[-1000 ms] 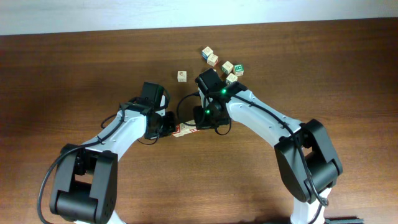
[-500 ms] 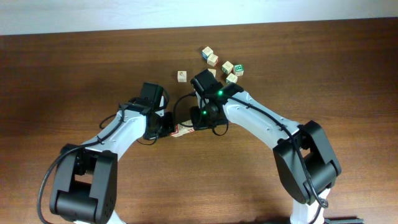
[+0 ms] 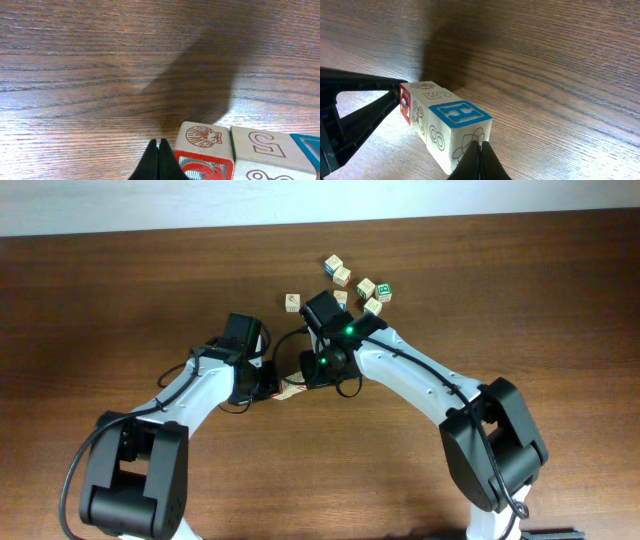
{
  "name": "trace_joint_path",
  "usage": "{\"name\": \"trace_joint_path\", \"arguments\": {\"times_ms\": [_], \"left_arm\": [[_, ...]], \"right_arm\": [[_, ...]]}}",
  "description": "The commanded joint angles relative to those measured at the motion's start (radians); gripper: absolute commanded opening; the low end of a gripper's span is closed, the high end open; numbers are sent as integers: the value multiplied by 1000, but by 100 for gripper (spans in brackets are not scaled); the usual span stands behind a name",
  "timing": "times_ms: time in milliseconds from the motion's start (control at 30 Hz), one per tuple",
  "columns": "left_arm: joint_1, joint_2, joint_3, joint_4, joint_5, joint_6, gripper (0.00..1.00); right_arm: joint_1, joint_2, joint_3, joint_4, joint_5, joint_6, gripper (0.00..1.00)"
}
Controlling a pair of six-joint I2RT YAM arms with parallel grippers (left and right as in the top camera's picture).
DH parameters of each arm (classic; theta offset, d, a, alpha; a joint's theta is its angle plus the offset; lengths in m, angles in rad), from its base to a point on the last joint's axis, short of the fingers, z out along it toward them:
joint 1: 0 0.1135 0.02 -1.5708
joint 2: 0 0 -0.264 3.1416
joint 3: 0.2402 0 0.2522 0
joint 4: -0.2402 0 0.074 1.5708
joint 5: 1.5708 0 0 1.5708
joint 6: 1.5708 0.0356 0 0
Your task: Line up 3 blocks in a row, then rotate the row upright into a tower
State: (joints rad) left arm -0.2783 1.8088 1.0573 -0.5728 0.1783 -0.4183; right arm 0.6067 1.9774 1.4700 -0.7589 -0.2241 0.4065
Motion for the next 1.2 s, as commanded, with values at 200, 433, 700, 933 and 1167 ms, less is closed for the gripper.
{"name": "trace_joint_path", "arguments": {"times_ms": [200, 433, 700, 933, 1167], "left_arm": [[-19, 9, 2, 15, 95, 9, 0], [-36, 9, 2, 19, 87, 9, 0], [-36, 9, 2, 19, 87, 8, 0], [-36, 9, 2, 19, 88, 8, 0], [-35, 9, 3, 18, 88, 8, 0]], "right_arm": [[68, -23, 42, 12, -78, -10, 4], [69, -23, 42, 12, -79, -9, 4], [89, -23, 53, 16, -78, -9, 4], [89, -23, 53, 19, -79, -6, 4], [89, -23, 53, 24, -78, -5, 4]]}}
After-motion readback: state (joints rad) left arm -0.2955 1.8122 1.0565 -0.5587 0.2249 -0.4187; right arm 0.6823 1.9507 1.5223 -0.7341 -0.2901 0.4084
